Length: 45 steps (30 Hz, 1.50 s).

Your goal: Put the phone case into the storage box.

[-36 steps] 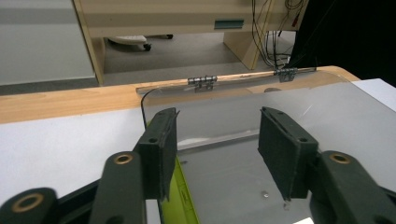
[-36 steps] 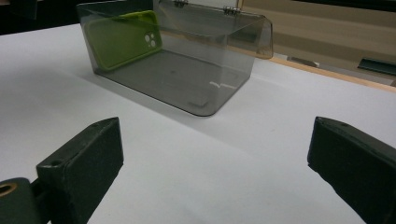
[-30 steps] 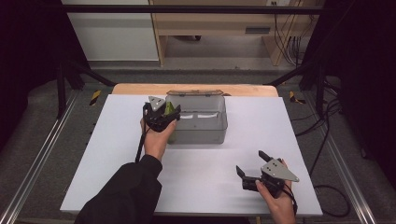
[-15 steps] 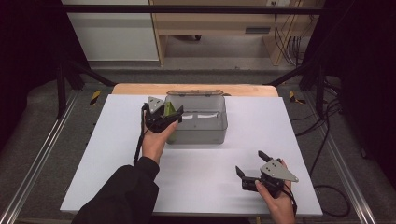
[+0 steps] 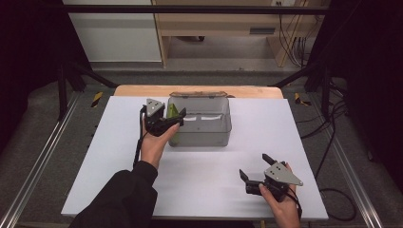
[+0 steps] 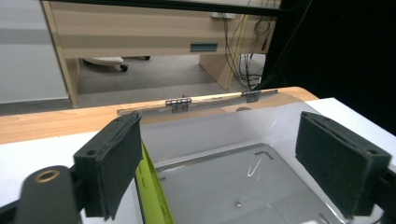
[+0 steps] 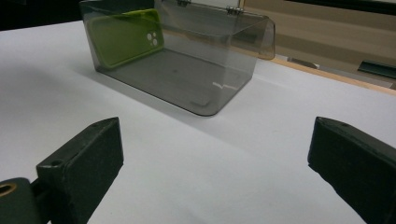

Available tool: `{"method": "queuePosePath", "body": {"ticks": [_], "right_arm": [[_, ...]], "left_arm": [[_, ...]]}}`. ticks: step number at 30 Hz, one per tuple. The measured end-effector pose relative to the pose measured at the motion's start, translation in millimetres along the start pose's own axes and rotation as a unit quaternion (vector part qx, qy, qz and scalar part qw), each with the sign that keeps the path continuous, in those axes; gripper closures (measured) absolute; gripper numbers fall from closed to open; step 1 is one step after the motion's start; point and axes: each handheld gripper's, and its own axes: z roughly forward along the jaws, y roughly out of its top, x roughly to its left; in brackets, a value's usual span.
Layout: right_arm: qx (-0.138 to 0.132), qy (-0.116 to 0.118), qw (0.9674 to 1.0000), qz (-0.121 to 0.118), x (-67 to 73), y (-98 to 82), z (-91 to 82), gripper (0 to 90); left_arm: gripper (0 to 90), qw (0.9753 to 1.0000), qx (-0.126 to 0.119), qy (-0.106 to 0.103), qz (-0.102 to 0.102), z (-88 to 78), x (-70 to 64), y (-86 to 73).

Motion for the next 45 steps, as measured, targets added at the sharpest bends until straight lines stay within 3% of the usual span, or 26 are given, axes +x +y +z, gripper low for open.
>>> {"method": "queuePosePath", "body": {"ticks": [6,14,26,29,45], "right_arm": [[0.000,0.000,1.0000,0.003,-0.5,-0.3,-1.1,3.6],[0.000,-0.002,1.0000,0.001,-0.7,-0.7,-1.2,3.6],[0.002,-0.001,1.0000,-0.001,-0.2,-0.7,0.2,3.6],[0.002,-0.001,1.0000,-0.003,0.3,-0.4,0.0,3.6],[0.002,0.000,1.0000,-0.004,0.6,-0.4,0.7,3.4]], "left_arm": [[5.1,0.9998,-0.008,-0.018,0.003,-3.7,0.6,0.5],[3.5,0.9987,-0.029,-0.039,0.013,-5.6,-4.8,1.5],[3.4,0.9976,-0.040,-0.052,0.022,-12.2,-6.4,3.2],[3.2,0.9971,-0.046,-0.053,0.030,-17.0,-2.8,5.3],[3.2,0.9963,-0.066,-0.049,0.027,-37.0,18.7,12.5]]}}
